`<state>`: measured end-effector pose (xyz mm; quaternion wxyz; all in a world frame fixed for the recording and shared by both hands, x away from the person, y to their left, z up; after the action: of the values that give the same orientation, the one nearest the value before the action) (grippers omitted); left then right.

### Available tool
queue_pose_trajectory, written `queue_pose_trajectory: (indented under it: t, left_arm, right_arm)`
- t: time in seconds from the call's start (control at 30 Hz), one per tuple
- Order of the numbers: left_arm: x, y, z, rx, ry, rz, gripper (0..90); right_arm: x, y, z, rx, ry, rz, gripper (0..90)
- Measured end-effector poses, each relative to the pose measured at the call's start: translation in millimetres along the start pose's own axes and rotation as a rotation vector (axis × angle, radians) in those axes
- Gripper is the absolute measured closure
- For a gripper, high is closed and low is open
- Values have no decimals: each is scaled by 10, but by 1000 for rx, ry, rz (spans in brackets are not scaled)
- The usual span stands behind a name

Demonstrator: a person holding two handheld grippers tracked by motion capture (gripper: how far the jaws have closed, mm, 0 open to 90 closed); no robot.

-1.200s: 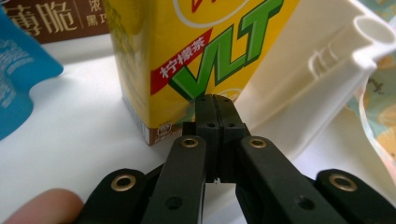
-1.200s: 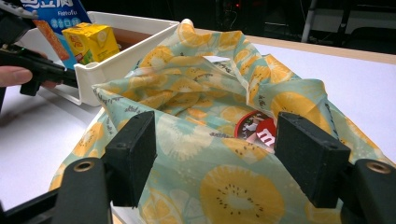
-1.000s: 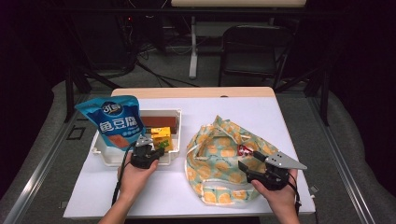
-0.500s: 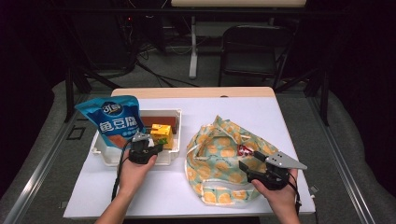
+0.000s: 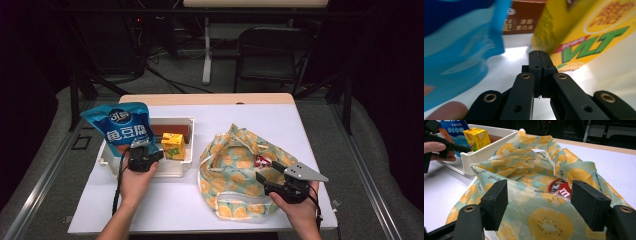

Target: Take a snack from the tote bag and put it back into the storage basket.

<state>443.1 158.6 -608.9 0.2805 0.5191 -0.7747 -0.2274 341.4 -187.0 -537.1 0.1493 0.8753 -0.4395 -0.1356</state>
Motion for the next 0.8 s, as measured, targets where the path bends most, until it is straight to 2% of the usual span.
queue_pose_trajectory:
  t: [0.07,0.13,0.23,0.3,0.43,0.53,0.63,0.7,0.8]
  left_arm:
    - [34,-21,-5,3,16,20,900]
    - [72,-34,11,-15,4,33,900]
    - [113,-91,6,-7,-1,8,900]
    - [139,-115,-4,-11,13,9,900]
    - [173,-172,-54,-9,6,-11,900]
    - [175,-173,-74,-2,10,-10,900]
    - [163,-91,-47,1,18,2,900]
    - [194,-19,-2,-3,8,29,900]
    - [309,-9,82,-42,-90,61,900]
  right_arm:
    - [12,3,9,-1,-4,2,302]
    - [25,11,14,-4,-5,4,302]
    - [30,15,3,3,-10,7,302]
    - [23,11,-2,5,-10,3,303]
    - [12,6,1,2,-8,1,302]
    - [11,5,8,-2,-7,0,302]
    - [23,17,3,5,-10,3,303]
    - [40,29,14,-3,-9,3,303]
    - [54,18,12,2,-15,6,303]
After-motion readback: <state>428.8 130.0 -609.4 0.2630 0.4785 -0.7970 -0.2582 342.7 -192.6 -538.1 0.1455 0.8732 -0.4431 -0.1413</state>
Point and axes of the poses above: each handheld gripper's, and its own axes: y roughly backward along the jaws, z roughly out of its underside, x roughly to its right, the point moved 10 cm from there along -y, roughly forward along the jaws, and after that the axes turned 4 degrees about -z, right-handed, at the moved point
